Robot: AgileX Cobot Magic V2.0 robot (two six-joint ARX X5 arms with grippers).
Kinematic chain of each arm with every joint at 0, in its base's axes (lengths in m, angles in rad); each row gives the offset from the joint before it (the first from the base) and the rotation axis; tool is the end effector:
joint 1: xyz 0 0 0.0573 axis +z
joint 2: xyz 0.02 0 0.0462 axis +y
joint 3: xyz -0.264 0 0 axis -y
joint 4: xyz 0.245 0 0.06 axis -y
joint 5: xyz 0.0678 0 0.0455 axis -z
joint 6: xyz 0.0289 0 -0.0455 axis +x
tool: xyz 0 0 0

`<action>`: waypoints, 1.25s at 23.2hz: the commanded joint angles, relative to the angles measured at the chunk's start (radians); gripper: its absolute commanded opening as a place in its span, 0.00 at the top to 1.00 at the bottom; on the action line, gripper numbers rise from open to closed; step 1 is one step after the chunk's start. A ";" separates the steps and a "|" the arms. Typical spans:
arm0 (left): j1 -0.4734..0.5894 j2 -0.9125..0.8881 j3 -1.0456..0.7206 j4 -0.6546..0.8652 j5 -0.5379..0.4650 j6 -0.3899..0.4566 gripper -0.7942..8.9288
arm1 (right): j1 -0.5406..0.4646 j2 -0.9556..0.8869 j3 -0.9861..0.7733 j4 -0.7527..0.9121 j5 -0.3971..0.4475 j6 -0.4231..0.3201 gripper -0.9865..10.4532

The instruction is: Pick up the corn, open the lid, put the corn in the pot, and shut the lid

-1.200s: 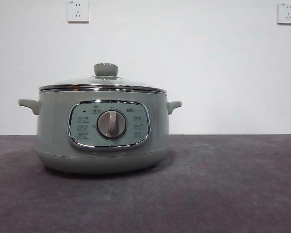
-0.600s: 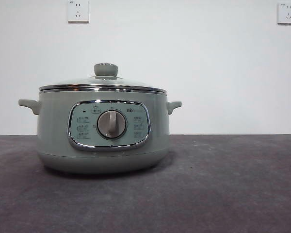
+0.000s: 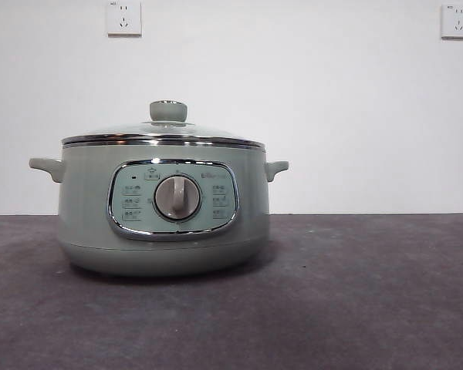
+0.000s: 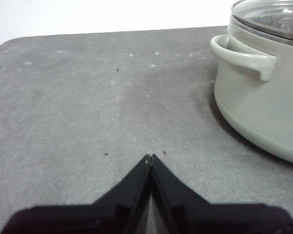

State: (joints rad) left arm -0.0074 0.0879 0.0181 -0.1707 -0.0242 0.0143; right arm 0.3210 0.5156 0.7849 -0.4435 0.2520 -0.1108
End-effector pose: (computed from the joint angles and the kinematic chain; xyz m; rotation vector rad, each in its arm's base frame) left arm 0.0995 0.0000 0.1464 0.0180 0.2406 0.0150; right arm 0.1018 0.0262 0.3401 -0.1597 0.1632 0.0780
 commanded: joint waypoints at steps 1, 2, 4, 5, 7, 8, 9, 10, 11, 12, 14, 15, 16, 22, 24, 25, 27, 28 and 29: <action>0.002 0.001 -0.011 0.007 -0.002 0.003 0.92 | -0.121 -0.196 -0.327 0.262 -0.013 -0.013 0.92; 0.002 0.001 -0.011 0.007 -0.002 0.003 0.92 | -0.156 -0.272 -0.433 0.331 -0.032 0.001 0.92; 0.002 0.003 -0.011 0.007 -0.002 0.003 0.92 | -0.195 -0.377 -0.566 0.387 -0.073 0.048 0.92; 0.002 0.003 -0.011 0.007 -0.002 0.003 0.92 | -0.207 -0.410 -0.609 0.393 -0.091 0.074 0.92; 0.002 0.005 -0.011 0.007 -0.002 0.003 0.92 | -0.222 -0.452 -0.668 0.392 -0.134 0.109 0.92; 0.002 0.006 -0.011 0.007 -0.002 0.003 0.92 | -0.225 -0.467 -0.692 0.392 -0.151 0.118 0.92; 0.002 0.007 -0.011 0.007 -0.002 0.003 0.92 | -0.225 -0.475 -0.711 0.391 -0.159 0.119 0.92; 0.002 0.007 -0.011 0.007 -0.002 0.003 0.92 | -0.225 -0.478 -0.726 0.392 -0.159 0.119 0.92; 0.002 0.007 -0.011 0.007 -0.002 0.003 0.92 | -0.225 -0.483 -0.742 0.392 -0.159 0.118 0.92; 0.002 0.007 -0.011 0.007 -0.002 0.003 0.92 | -0.226 -0.485 -0.756 0.392 -0.159 0.117 0.92; 0.002 0.007 -0.011 0.007 -0.002 0.003 0.92 | -0.233 -0.488 -0.771 0.374 -0.164 0.119 0.92; 0.002 0.007 -0.011 0.007 -0.002 0.003 0.92 | -0.237 -0.490 -0.771 0.358 -0.167 0.118 0.92; 0.002 0.007 -0.011 0.007 -0.002 0.003 0.92 | -0.242 -0.490 -0.771 0.351 -0.170 0.118 0.92; 0.002 0.007 -0.011 0.007 -0.002 0.003 0.92 | -0.278 -0.508 -0.771 0.276 -0.190 0.103 0.92; 0.002 0.007 -0.011 0.007 -0.002 0.003 0.92 | -0.285 -0.508 -0.771 0.256 -0.203 0.098 0.92; 0.002 0.007 -0.011 0.007 -0.002 0.003 0.92 | -0.286 -0.508 -0.771 0.256 -0.208 0.097 0.92; 0.002 0.007 -0.011 0.007 -0.001 0.003 0.92 | -0.289 -0.508 -0.771 0.256 -0.219 0.092 0.91; 0.002 0.008 -0.011 0.007 -0.002 0.003 0.92 | -0.289 -0.508 -0.771 0.258 -0.219 0.092 0.91; 0.002 0.009 -0.011 0.007 -0.002 0.003 0.92 | -0.289 -0.508 -0.771 0.259 -0.219 0.092 0.91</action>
State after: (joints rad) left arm -0.0074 0.0963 0.0181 -0.1707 -0.0246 0.0143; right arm 0.0330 0.0101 0.0231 -0.1890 0.0360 -0.0151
